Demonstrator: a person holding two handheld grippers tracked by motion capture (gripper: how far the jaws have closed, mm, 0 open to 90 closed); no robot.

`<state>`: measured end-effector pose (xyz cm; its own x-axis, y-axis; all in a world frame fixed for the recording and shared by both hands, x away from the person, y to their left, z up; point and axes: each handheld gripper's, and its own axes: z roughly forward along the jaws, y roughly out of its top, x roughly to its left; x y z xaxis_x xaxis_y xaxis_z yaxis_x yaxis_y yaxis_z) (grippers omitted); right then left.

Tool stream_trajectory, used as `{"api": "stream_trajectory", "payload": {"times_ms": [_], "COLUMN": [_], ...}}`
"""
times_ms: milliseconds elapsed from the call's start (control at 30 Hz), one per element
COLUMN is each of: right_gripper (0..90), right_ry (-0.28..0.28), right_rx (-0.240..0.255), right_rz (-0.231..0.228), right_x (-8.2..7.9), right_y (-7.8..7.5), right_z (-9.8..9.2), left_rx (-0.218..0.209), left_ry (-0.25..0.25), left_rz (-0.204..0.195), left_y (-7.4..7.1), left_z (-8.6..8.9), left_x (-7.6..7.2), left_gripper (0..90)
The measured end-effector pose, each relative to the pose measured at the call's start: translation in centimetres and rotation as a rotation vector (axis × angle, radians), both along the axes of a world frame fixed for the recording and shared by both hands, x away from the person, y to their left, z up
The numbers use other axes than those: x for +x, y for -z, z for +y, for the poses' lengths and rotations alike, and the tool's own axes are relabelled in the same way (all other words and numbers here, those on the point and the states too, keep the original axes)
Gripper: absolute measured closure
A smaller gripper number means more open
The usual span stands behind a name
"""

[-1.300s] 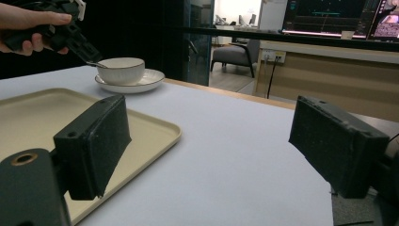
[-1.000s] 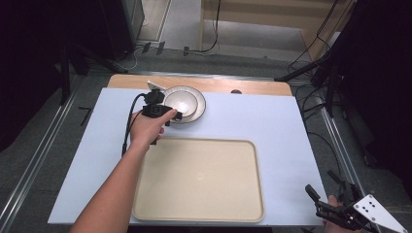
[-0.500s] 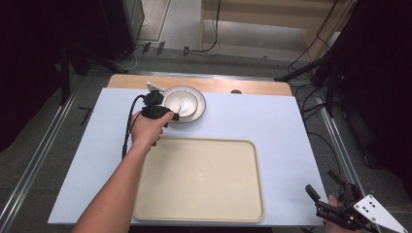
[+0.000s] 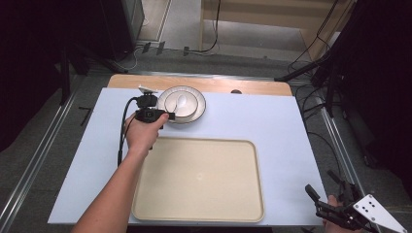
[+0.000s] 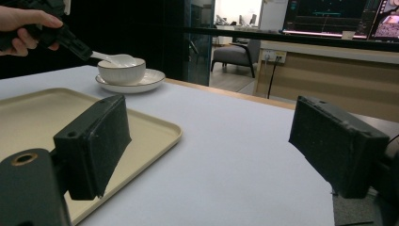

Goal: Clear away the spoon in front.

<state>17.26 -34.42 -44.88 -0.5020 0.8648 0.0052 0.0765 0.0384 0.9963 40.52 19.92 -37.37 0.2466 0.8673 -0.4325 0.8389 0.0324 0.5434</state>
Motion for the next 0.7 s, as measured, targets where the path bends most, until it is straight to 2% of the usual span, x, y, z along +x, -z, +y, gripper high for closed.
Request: {"api": "stream_trajectory", "payload": {"times_ms": [167,233,700], "right_gripper": [13.0,13.0,12.9], "right_ry": [0.000,0.000,-0.005], "right_rx": [-0.004,-0.003,-0.009], "right_rz": [-0.002,-0.002,-0.004], "right_x": [0.0,0.0,0.0], "right_y": [0.0,0.0,-0.1], "right_z": [0.1,0.1,0.3], "left_rx": [-0.009,0.000,-0.006], "left_ry": [0.000,-0.002,-0.031], "left_rz": [-0.033,-0.045,-0.134], "left_y": [-0.7,-1.0,-1.4], "left_z": [0.8,1.1,2.3], "left_x": [-1.3,-1.9,-7.0], "left_gripper": [87.5,87.6,87.5]}}
